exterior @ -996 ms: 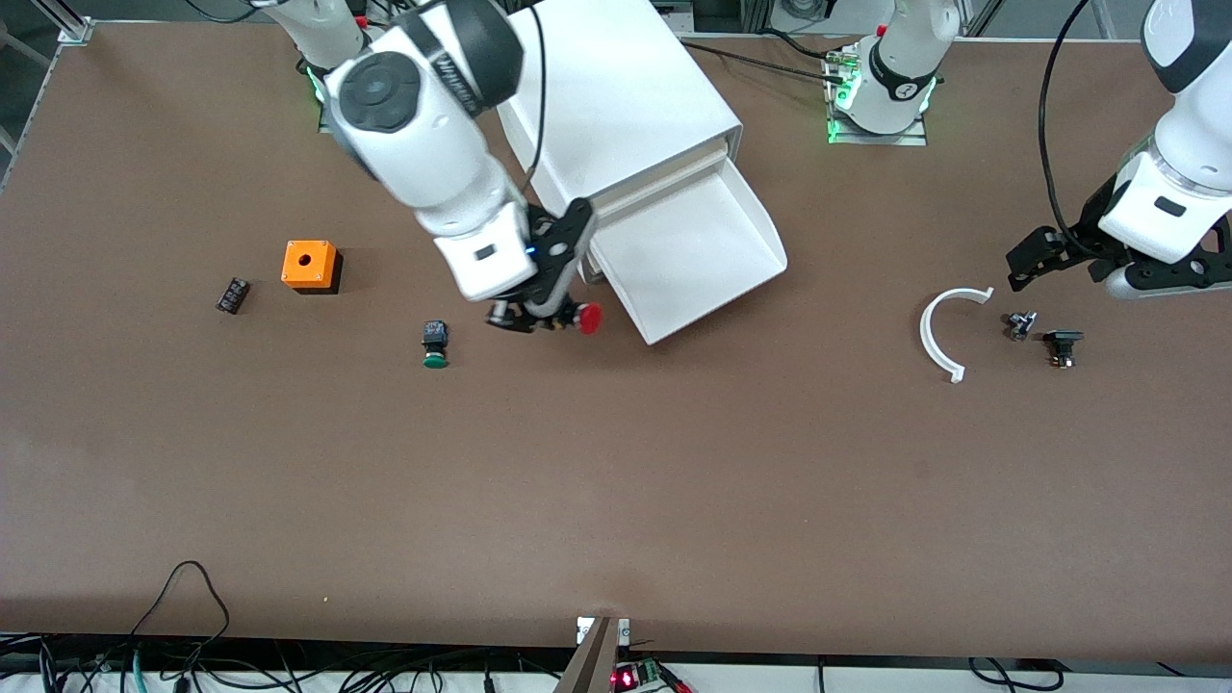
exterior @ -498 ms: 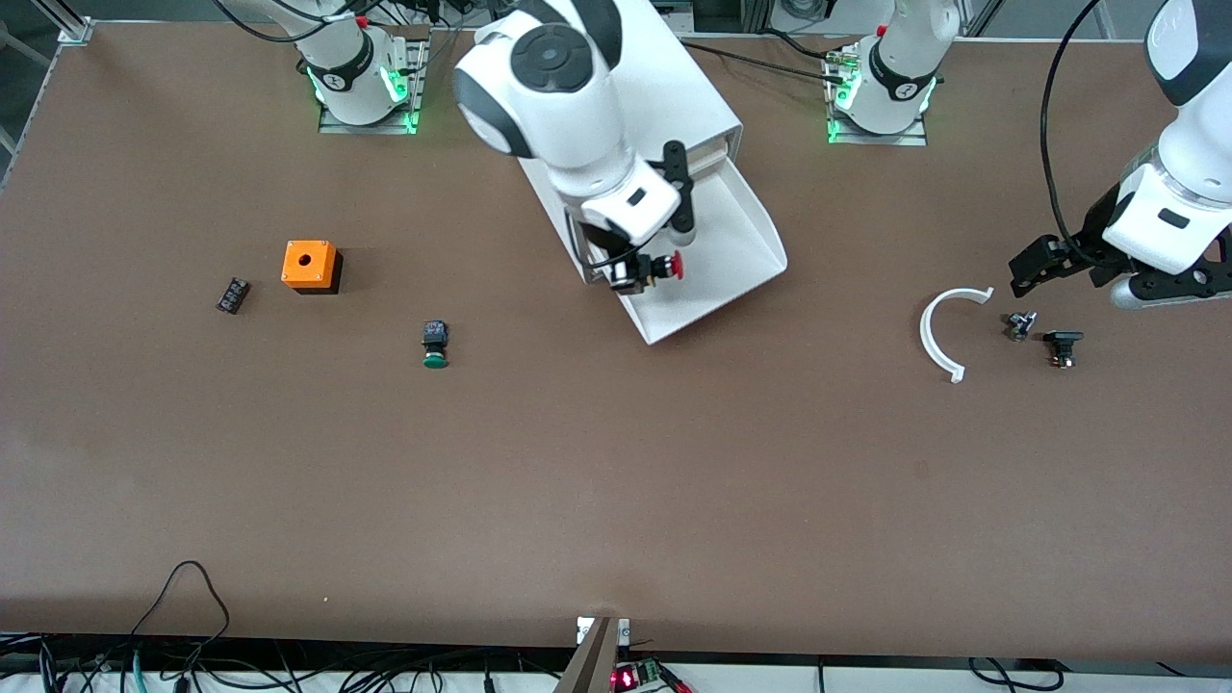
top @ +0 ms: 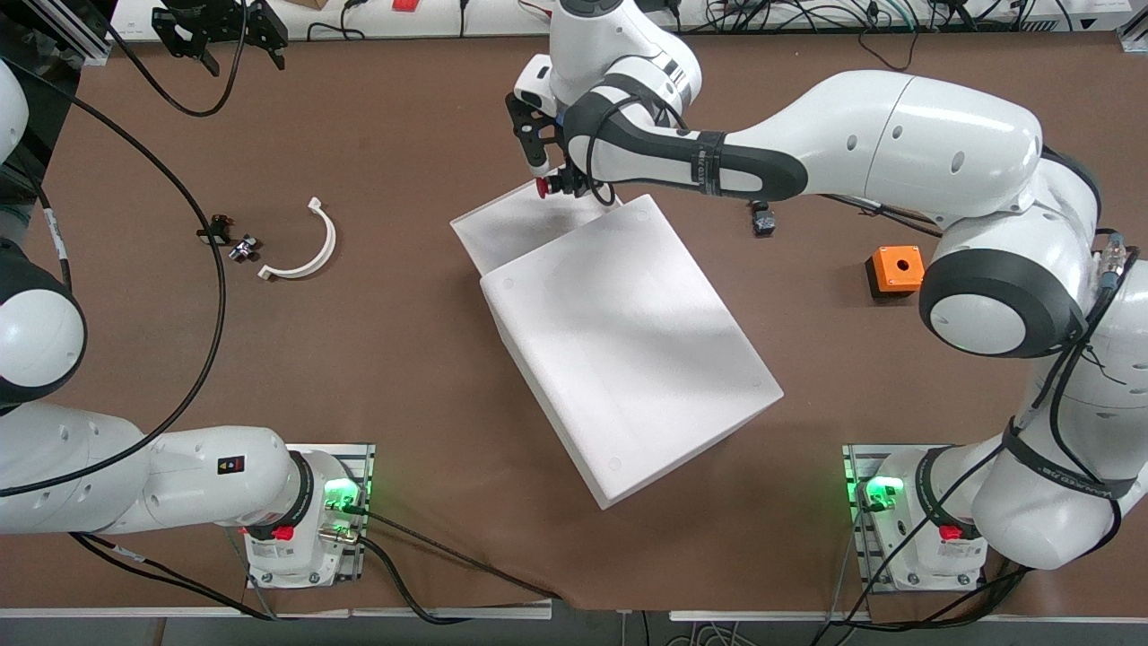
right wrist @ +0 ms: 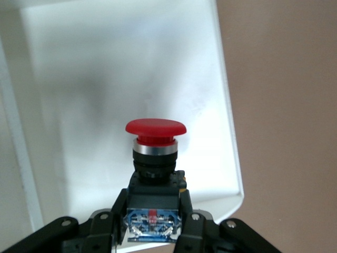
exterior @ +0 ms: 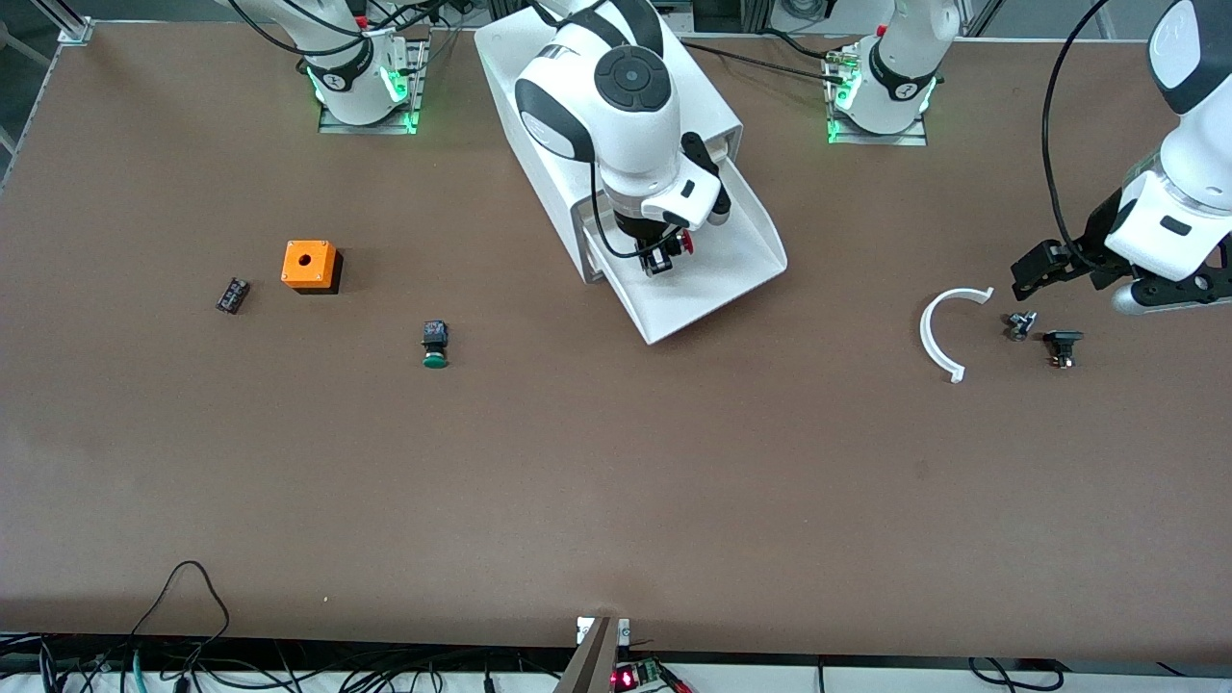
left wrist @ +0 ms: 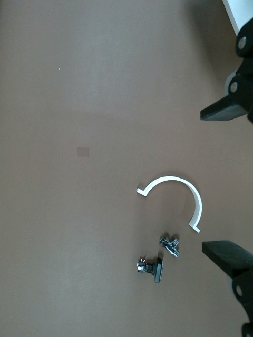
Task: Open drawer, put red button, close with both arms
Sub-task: 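Carry the red button with the right gripper into the open drawer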
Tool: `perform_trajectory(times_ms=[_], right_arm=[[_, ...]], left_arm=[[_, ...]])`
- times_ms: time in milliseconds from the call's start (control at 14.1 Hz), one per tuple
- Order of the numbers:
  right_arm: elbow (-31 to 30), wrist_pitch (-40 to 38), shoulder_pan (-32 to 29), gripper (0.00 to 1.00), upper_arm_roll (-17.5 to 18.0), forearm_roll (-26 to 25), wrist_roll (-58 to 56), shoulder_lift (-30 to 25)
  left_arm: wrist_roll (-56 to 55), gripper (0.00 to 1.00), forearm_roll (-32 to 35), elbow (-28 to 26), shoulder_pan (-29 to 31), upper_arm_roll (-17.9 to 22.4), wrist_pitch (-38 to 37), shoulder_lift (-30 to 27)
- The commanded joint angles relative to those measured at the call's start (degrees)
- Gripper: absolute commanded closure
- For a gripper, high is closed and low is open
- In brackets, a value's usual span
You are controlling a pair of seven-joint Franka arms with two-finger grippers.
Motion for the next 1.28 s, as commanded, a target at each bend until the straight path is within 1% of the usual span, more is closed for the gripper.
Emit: perform_trajectory(times_ms=[0,142,284,498,782,853,924,996,1209], right_arm=[[2.75,-2.47,1.93,0.78,-0.41,-1.08,-1.55,1.39],[3.54,-1.68,2.37,0.78,-0.41,-1.26,-1.21,3.14],[5.82,-1.76,3.07,0.77,-0.5,-1.26,-0.94,5.42],[6.27,-1.59,4.3,0.77,-1.64,-1.34,-0.68,6.66],[6.09,-1.59,6.06,0.76,-2.08,-1.7,1.42,7.63],[6.09,-1.59,6.23,0.66,-2.08,-1.96,3.43,7.63],[6.09,-1.59,6.67,0.17,-2.08,-2.05,6.24,7.63],[6.09,-1.59,6.85,0.0,-2.08,-2.05,8.7,7.46],[7.4,-1.68,6.5,0.0,-2.08,-2.05,11.36,6.06]], left_arm=[[-0.77,0.0,1.15,2.27,0.39,-0.15,-1.22,1.3],[-0.77,0.0,1.15,2.27,0.39,0.29,-1.14,1.82],[-0.68,0.0,1.15,2.36,0.48,0.38,-1.13,1.83],[-0.68,0.0,1.15,2.45,0.48,0.38,-1.13,1.91],[-0.77,0.0,1.06,2.45,0.48,0.38,-0.78,2.79],[-0.77,0.0,1.06,2.45,0.48,0.38,-0.7,2.97],[-0.77,0.0,1.06,2.45,0.48,0.29,-0.52,3.23],[-0.77,0.0,1.24,2.45,0.39,0.29,0.18,3.32],[-0.59,0.0,0.89,2.36,0.39,0.2,1.15,3.85]])
